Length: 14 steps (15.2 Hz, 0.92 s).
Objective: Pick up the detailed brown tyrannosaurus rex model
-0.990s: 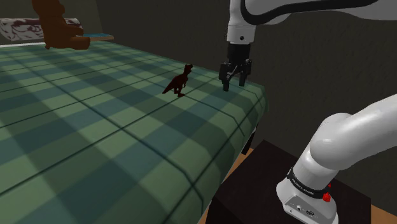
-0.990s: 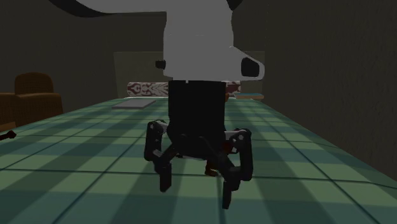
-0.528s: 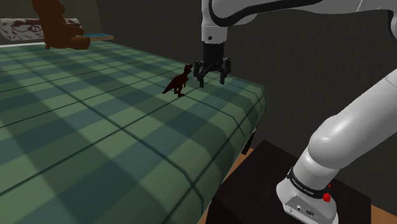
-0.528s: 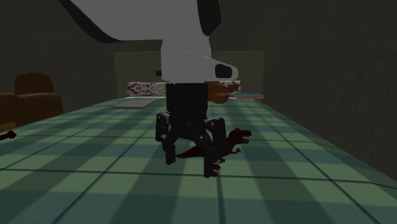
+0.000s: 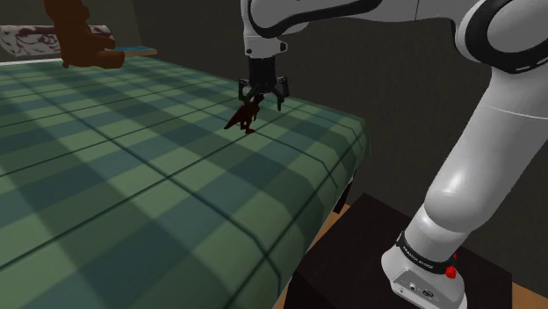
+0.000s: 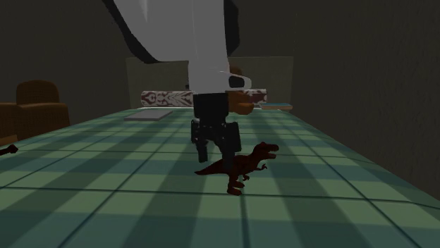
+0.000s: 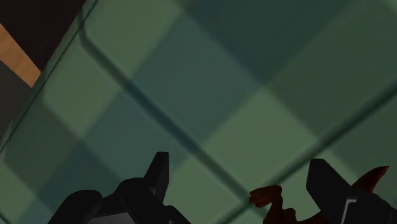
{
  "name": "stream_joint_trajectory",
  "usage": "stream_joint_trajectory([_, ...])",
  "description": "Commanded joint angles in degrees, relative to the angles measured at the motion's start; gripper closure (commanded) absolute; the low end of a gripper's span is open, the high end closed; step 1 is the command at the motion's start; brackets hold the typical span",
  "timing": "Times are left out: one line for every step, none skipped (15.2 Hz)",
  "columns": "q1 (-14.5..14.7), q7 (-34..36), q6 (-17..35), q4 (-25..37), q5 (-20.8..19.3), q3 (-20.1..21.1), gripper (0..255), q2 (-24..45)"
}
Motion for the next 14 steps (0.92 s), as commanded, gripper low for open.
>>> stream_joint_trajectory([0.5,5.2,-1.1,5.9,-2.5,0.0,0,5.4])
stream_joint_trajectory([0.9,7.5,-2.0,9.1,-3.7,-0.1,0,8.1])
stream_joint_trajectory([1.4,9.8,-3.0,12.5,-4.9,-0.4,0,10.8])
stream_joint_trajectory([2.0,11.8,-4.2,16.1,-6.0,-0.8,0,13.5])
stream_joint_trajectory([2.7,13.8,-5.4,19.8,-7.0,-1.2,0,16.2])
stream_joint_trajectory([3.4,15.6,-6.8,23.8,-8.0,-1.7,0,19.1])
stream_joint_trajectory([4.2,17.3,-8.4,28.2,-8.9,-2.3,0,22.1])
stream_joint_trajectory([5.0,18.9,-10.2,32.9,-9.8,-3.0,0,25.2])
stream_joint_trajectory([5.5,19.6,-11.2,35.6,-10.3,-3.4,0,26.9])
stream_joint_trajectory([5.4,19.7,-10.3,34.4,-10.2,-3.4,0,26.7])
stream_joint_trajectory([5.2,19.8,-9.4,33.3,-10.1,-3.4,0,26.5])
stream_joint_trajectory([5.1,19.9,-8.5,32.3,-10.1,-3.4,0,26.3])
stream_joint_trajectory([5.0,20.0,-7.7,31.3,-10.1,-3.4,0,26.2])
stream_joint_trajectory([4.9,20.1,-6.8,30.3,-10.1,-3.4,0,26.0])
